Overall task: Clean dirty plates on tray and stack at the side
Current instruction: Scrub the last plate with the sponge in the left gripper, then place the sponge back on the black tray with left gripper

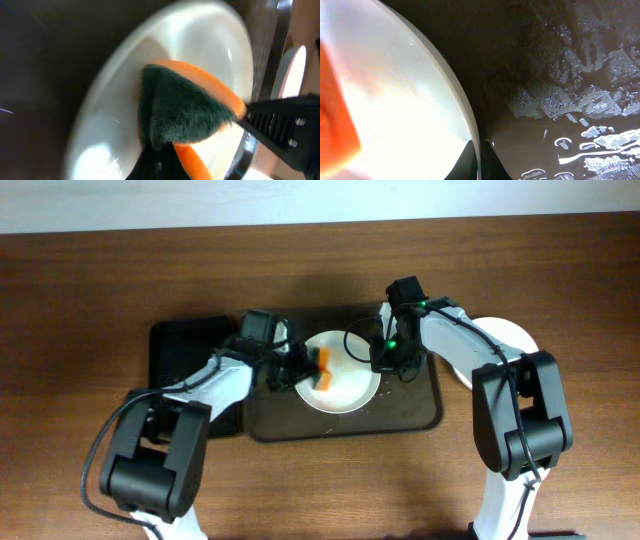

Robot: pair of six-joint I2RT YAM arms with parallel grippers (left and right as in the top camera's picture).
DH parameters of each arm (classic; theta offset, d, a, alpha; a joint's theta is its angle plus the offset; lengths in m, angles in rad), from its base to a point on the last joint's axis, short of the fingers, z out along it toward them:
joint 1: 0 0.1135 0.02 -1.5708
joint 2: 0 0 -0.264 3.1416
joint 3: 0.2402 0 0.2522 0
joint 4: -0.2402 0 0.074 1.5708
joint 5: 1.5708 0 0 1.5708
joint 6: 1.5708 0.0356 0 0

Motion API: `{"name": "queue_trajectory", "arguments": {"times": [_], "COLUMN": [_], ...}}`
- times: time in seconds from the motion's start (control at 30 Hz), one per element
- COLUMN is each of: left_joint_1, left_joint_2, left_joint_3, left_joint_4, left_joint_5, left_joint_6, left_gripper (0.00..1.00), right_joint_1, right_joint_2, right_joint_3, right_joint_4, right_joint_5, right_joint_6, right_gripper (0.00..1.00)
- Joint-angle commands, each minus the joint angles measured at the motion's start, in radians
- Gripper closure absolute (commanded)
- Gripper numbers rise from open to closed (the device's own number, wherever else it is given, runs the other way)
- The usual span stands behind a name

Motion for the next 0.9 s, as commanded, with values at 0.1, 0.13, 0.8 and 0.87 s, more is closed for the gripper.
{"name": "queue_trajectory", "arguments": {"times": [0.1, 0.13, 0.8, 0.87], "left_joint_1": [0.013, 0.018, 0.249, 0.249], "left_joint_2": [-0.204, -0.259, -0.114, -0.113], "left_joint_3": [0.018, 0.019, 0.013, 0.008], "left_joint_4": [-0.053, -0.126, -0.417, -0.368], "left_joint_5": [-0.084, -0.185, -0.71, -0.692], "left_joint_6": [0.22, 0.279, 0.588, 0.588], "left_gripper": [1.0, 1.0, 0.19, 0.26], "right_joint_1": [0.008, 0.008, 0.008, 0.008], "right_joint_2": [0.014, 0.014, 0.014, 0.014], "right_joint_3": [0.007, 0.007, 0.007, 0.007], "right_joint_4": [-0.005, -0.003, -0.014, -0.015], "right_joint_5": [0.023, 0.023, 0.023, 0.023], "right_joint_6": [0.007, 0.007, 0.007, 0.008], "right_gripper": [0.96, 0.96, 0.81, 0.82]}}
